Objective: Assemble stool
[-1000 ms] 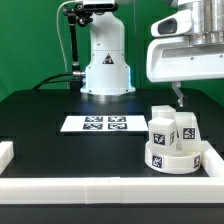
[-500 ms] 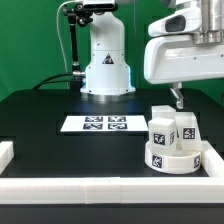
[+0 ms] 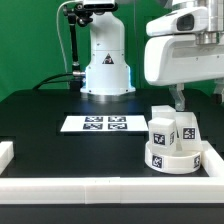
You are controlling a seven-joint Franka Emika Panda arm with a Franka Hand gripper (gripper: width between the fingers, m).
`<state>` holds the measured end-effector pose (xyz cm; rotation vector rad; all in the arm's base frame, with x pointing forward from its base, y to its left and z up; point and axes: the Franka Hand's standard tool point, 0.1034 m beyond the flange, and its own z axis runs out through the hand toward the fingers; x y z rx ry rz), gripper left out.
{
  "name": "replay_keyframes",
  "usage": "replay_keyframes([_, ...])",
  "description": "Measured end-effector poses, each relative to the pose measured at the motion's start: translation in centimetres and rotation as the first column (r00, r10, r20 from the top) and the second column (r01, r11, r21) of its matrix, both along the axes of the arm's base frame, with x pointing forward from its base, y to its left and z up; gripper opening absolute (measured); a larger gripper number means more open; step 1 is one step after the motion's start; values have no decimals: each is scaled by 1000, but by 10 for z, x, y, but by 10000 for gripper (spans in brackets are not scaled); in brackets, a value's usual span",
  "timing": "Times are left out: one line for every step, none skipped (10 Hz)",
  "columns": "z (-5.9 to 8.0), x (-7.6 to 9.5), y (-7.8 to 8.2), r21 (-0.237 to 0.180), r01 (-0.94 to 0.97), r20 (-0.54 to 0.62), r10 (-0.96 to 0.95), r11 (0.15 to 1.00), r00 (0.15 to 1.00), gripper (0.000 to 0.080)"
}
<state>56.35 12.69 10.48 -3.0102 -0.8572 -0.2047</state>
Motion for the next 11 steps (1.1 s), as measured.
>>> replay_keyframes([-1,0,0,-11,-68,3,68,998,998,649])
replay_keyframes([-1,0,-1,-40,-203,4,204,978,979,649])
replay_keyframes([-2,0,-1,-62,-291,1,291,955,957,649])
replay_keyframes([-3,0,-3,-82,-376,-8,377,923,926,649])
replay_keyframes([-6,-1,-7,-106,-496,-27,496,862,868,649])
replay_keyframes([-10,-2,-10,-117,-550,-41,550,827,834,649])
replay_keyframes([-12,-2,-12,-132,-609,-56,608,782,792,649])
replay_keyframes([-13,-3,-14,-147,-664,-71,662,733,746,649])
replay_keyframes([-14,-3,-15,-155,-694,-81,691,703,718,649])
replay_keyframes([-15,-3,-15,-158,-692,-84,689,704,720,649])
replay_keyframes([-16,-4,-15,-156,-678,-83,675,718,733,649])
